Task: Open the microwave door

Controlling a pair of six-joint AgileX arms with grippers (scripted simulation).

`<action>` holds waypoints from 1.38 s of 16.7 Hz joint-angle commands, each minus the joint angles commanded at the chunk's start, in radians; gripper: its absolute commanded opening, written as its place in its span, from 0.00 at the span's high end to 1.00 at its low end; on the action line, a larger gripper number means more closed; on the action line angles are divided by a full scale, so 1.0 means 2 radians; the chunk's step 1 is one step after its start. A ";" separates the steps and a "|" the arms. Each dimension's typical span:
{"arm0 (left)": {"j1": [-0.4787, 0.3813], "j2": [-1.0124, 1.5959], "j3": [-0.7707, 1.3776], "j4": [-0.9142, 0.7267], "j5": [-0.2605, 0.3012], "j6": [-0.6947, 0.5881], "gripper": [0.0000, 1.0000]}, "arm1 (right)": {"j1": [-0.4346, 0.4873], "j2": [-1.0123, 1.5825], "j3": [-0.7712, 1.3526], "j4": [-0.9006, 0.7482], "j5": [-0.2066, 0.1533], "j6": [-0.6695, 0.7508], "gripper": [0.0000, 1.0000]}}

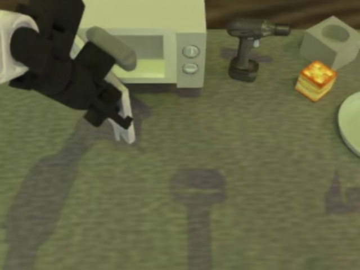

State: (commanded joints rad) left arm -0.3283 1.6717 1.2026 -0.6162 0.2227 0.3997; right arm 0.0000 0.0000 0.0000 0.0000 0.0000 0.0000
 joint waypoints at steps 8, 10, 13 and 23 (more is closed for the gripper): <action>0.000 0.000 0.000 0.000 0.000 0.000 1.00 | 0.000 0.000 0.000 0.000 0.000 0.000 0.00; 0.000 0.000 0.000 0.000 0.000 0.000 1.00 | 0.000 0.000 0.000 0.000 0.000 0.000 0.00; 0.000 0.000 0.000 0.000 0.000 0.000 1.00 | 0.000 0.000 0.000 0.000 0.000 0.000 0.00; 0.002 0.000 -0.001 -0.002 0.005 0.006 1.00 | 0.000 0.000 0.000 0.000 0.000 0.000 0.00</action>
State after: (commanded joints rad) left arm -0.3242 1.6721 1.2001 -0.6201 0.2329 0.4121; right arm 0.0000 0.0000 0.0000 0.0000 0.0000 0.0000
